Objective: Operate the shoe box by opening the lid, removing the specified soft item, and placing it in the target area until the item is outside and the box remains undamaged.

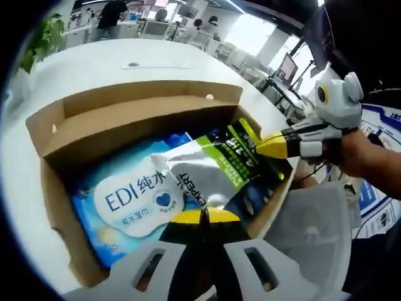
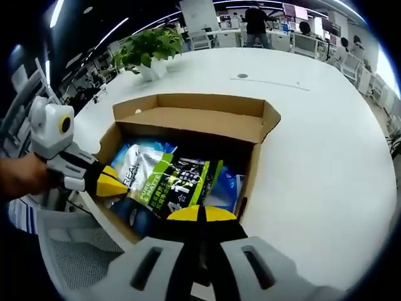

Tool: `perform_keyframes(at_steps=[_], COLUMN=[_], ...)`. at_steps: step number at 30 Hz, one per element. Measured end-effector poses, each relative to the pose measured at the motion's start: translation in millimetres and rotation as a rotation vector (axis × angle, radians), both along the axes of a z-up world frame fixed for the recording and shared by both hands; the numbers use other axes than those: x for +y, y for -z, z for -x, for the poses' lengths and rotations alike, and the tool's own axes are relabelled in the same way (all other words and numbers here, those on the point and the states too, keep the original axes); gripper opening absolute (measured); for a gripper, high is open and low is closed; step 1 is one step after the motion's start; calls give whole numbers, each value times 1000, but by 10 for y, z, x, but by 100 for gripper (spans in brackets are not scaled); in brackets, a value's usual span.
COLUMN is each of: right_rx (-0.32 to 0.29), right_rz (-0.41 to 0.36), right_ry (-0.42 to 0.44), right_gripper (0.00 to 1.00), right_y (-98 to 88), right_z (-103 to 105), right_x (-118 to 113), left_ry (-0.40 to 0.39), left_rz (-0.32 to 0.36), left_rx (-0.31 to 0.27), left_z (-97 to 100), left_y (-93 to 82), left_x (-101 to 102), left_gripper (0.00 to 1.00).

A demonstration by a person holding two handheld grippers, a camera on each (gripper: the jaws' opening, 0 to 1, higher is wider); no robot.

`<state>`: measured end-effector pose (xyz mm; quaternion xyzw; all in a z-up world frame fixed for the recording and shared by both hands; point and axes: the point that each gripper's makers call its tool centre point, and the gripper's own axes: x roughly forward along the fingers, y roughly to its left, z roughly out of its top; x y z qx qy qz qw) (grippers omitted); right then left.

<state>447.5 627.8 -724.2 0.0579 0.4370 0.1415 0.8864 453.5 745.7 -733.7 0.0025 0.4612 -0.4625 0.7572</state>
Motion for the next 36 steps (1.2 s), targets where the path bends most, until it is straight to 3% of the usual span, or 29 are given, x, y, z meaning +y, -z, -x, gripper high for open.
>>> perform_keyframes(at_steps=[16,26,36], right_rx=[-47,-96,-136], right_rz=[-4,-5,-6], right_ry=[2,3,16], right_gripper=[0,0,0], right_y=[-203,-442,-687], right_z=[26,-19,22], right_x=[21,14,-75], left_ry=[-12,-14,-14], left_rz=[20,29,49], left_rx=[-52,-122,-151], left_z=[9,-55,5], left_y=[-265,-593,-819], left_x=[30,30,-50], left_gripper=[0,0,0])
